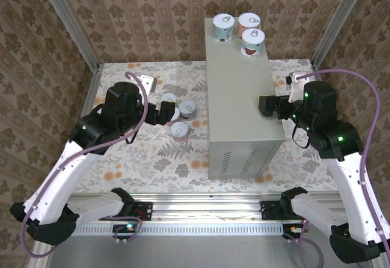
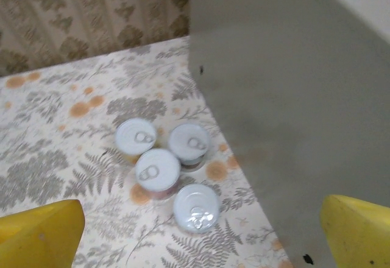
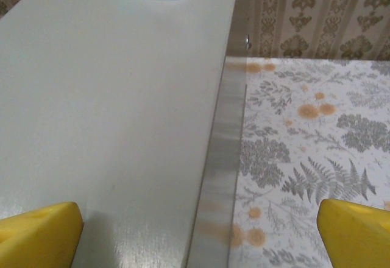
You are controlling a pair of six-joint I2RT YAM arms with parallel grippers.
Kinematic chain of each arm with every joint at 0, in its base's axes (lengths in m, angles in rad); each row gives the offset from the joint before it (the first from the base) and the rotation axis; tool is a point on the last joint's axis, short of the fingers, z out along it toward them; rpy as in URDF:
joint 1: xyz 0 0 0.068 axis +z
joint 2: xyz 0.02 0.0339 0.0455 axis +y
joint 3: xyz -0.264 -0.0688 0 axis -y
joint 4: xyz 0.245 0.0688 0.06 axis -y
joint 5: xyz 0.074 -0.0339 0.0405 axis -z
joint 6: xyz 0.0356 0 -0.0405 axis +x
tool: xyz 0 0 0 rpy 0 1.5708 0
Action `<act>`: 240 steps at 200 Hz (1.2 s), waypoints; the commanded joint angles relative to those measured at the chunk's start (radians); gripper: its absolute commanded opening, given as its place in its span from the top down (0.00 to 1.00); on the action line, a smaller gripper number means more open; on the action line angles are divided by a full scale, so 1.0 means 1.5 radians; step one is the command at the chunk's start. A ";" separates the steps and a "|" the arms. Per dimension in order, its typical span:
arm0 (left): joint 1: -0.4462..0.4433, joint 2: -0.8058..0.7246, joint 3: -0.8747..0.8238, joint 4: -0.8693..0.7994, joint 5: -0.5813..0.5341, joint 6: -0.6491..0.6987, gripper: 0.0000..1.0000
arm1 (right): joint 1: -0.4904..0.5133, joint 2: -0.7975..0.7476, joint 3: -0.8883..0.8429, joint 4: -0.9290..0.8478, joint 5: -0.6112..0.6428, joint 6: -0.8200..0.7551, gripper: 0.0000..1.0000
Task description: Place and organize the canned foods onto the counter
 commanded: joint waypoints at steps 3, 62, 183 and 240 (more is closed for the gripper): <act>0.045 -0.023 -0.052 0.045 -0.002 -0.048 0.00 | -0.003 -0.032 0.037 -0.083 -0.016 -0.002 0.00; 0.134 -0.004 -0.146 0.090 0.074 -0.068 0.00 | -0.003 -0.051 0.024 -0.093 0.023 -0.008 0.00; 0.144 -0.006 -0.104 0.066 0.245 -0.030 0.00 | -0.143 0.224 0.184 0.070 -0.040 0.046 0.00; 0.024 0.083 0.103 -0.024 0.266 0.012 0.00 | -0.176 0.335 0.257 0.099 -0.078 0.045 0.00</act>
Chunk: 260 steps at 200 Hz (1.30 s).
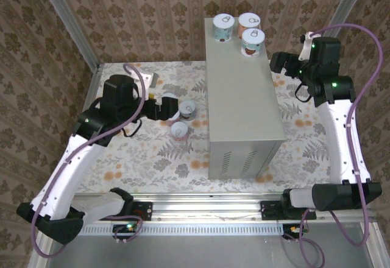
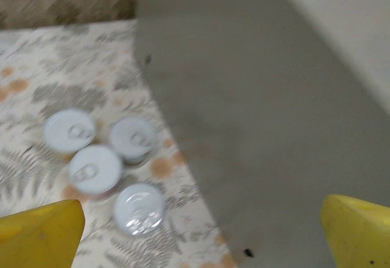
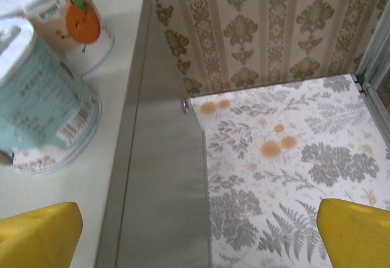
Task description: Place and organize the canned foods onto the counter
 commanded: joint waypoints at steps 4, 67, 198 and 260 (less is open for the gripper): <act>-0.052 0.044 0.084 -0.060 0.025 0.041 0.00 | -0.006 0.047 0.032 0.033 -0.032 0.012 0.00; -0.148 0.120 0.185 -0.062 0.004 0.044 0.00 | -0.007 0.137 0.084 0.053 -0.041 0.010 0.00; -0.213 0.148 0.205 -0.049 -0.027 0.044 0.00 | -0.007 0.189 0.104 0.055 -0.065 0.001 0.00; -0.217 0.149 0.210 -0.046 -0.026 0.045 0.00 | -0.007 0.189 0.104 0.062 -0.074 0.001 0.00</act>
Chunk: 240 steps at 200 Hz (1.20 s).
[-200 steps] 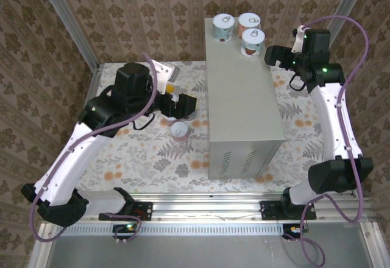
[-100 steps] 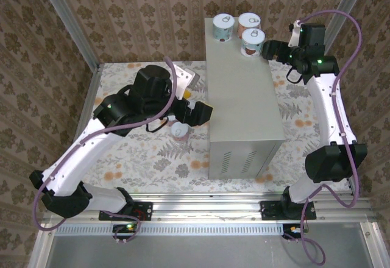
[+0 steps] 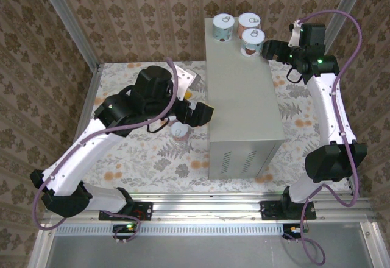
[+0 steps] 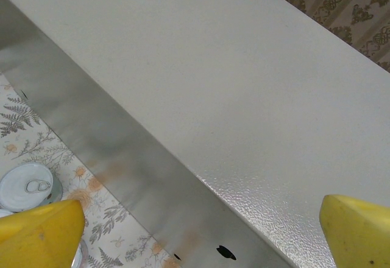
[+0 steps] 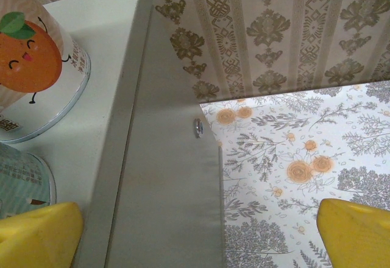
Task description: Place and organize the canned foods onto the counter
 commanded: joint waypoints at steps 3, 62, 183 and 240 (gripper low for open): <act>-0.005 0.003 0.027 0.004 -0.006 0.017 0.00 | -0.002 0.010 0.004 0.017 -0.018 -0.001 0.00; -0.008 -0.001 0.021 0.005 -0.011 0.016 0.00 | -0.002 0.013 0.008 0.019 -0.012 0.000 0.00; -0.011 -0.007 0.015 -0.002 -0.022 0.020 0.00 | -0.011 0.032 0.054 0.004 0.006 0.003 0.00; -0.010 -0.043 -0.026 0.009 -0.099 0.021 0.00 | 0.002 -0.088 -0.012 -0.001 0.051 0.007 0.00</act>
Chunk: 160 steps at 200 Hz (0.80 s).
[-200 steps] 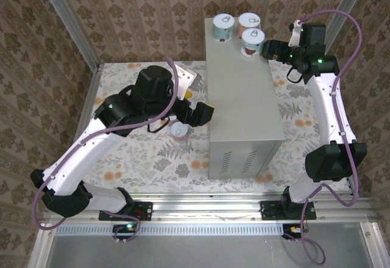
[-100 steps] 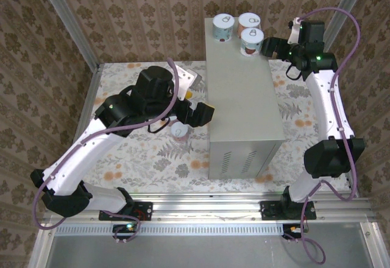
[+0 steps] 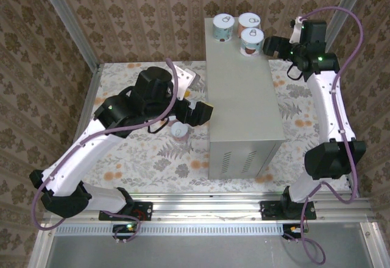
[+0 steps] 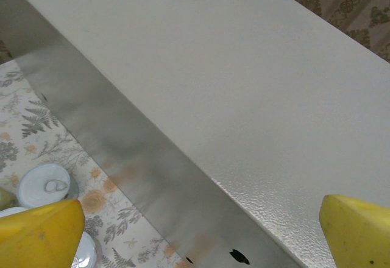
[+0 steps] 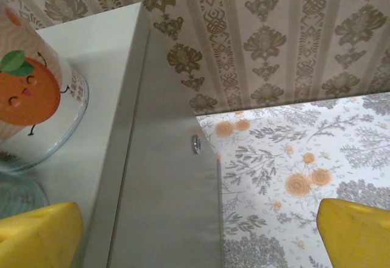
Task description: Place and organize the canned foods onto the counter
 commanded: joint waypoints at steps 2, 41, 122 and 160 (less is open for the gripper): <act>-0.002 -0.036 -0.019 0.005 -0.049 0.016 0.00 | 0.008 -0.094 -0.033 -0.012 0.038 0.000 0.00; 0.002 -0.071 -0.046 -0.015 -0.078 0.020 0.00 | 0.028 -0.221 -0.085 -0.068 0.038 -0.028 0.00; 0.105 -0.126 -0.181 -0.033 -0.151 -0.047 0.00 | 0.340 -0.400 -0.154 -0.205 0.067 -0.092 0.00; 0.168 -0.122 -0.289 0.013 -0.144 -0.081 0.00 | 0.516 -0.413 -0.167 -0.226 0.116 -0.112 0.00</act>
